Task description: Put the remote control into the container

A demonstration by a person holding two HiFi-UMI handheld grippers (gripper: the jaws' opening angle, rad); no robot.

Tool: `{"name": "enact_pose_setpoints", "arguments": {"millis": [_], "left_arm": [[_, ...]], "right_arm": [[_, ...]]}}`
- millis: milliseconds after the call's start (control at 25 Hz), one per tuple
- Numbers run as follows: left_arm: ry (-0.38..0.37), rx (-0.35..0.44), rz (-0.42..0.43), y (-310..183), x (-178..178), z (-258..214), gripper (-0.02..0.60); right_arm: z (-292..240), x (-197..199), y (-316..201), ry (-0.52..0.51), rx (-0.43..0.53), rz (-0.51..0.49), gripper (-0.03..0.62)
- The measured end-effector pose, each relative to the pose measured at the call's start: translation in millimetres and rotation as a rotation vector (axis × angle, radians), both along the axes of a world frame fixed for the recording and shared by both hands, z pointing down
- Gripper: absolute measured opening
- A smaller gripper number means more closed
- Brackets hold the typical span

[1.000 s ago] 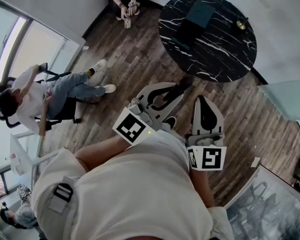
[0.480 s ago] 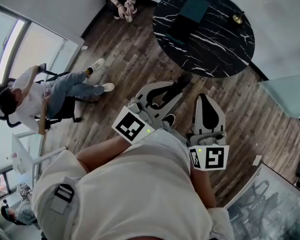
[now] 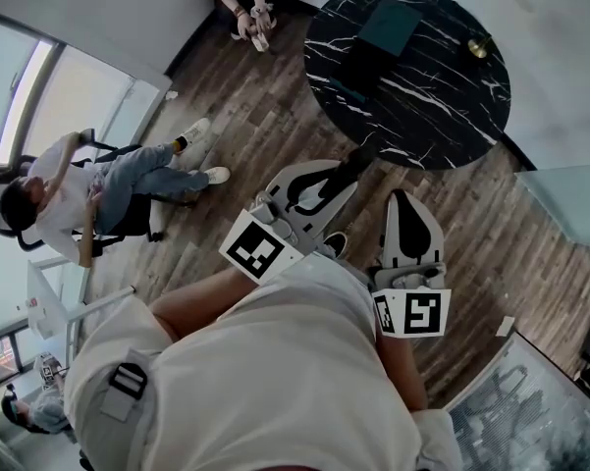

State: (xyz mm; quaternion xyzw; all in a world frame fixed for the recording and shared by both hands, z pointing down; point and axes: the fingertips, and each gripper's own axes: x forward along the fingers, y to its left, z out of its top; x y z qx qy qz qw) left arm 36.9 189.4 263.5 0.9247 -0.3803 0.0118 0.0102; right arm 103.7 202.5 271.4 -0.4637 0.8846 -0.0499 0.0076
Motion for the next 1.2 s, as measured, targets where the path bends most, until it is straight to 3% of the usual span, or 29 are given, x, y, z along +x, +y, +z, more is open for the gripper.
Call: {"name": "enact_pose_setpoints", "arguments": {"millis": [320, 600, 1000, 1200], "left_arm": [[-0.012, 0.007, 0.022, -86, -22, 2, 0.071], [-0.026, 0.008, 0.091, -170, -40, -2, 0.071], [-0.113, -0.019, 0.186, -255, -58, 19, 0.071], [-0.152, -0.073, 0.202, -279, -58, 44, 0.071]], "right_arm": [[1, -23, -84, 0.031, 0.002, 0.005, 0.011], [-4, -42, -164, 0.057, -0.001, 0.066, 0.011], [13, -55, -249, 0.062, -0.027, 0.163, 0.011], [31, -58, -269, 0.067, -0.059, 0.183, 0.011]]}}
